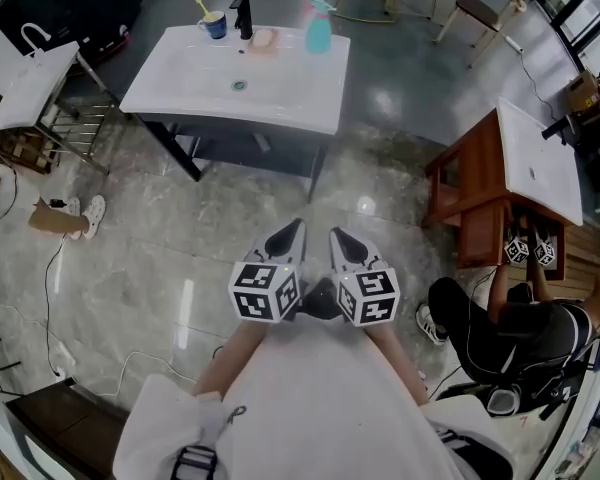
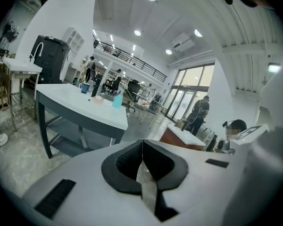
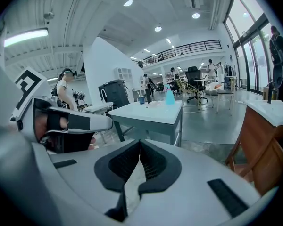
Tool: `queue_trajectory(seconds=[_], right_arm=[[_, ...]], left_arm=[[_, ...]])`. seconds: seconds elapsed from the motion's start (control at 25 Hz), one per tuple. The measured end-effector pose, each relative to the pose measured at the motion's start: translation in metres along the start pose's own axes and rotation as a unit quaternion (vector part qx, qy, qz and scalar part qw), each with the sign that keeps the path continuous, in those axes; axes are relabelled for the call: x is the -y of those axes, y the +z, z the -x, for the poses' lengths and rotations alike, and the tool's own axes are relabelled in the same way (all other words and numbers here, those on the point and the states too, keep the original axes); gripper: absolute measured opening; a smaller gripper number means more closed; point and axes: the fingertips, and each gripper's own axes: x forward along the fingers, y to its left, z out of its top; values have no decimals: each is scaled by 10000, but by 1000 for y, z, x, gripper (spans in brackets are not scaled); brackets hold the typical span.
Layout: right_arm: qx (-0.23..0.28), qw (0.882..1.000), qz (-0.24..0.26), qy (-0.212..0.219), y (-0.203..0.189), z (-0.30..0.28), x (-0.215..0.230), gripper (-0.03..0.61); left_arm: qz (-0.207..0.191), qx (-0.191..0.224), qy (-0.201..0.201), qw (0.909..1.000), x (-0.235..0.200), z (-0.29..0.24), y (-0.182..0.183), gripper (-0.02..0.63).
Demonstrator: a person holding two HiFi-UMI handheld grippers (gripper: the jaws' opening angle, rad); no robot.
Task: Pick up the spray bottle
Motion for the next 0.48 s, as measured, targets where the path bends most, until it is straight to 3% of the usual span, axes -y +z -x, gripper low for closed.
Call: queue_trajectory(seconds=[0.48], right_arm=[[9,9999,112,-48,7,-6,1,28]], left_arm=[[26,67,8,10000,-9,-4,8,26]])
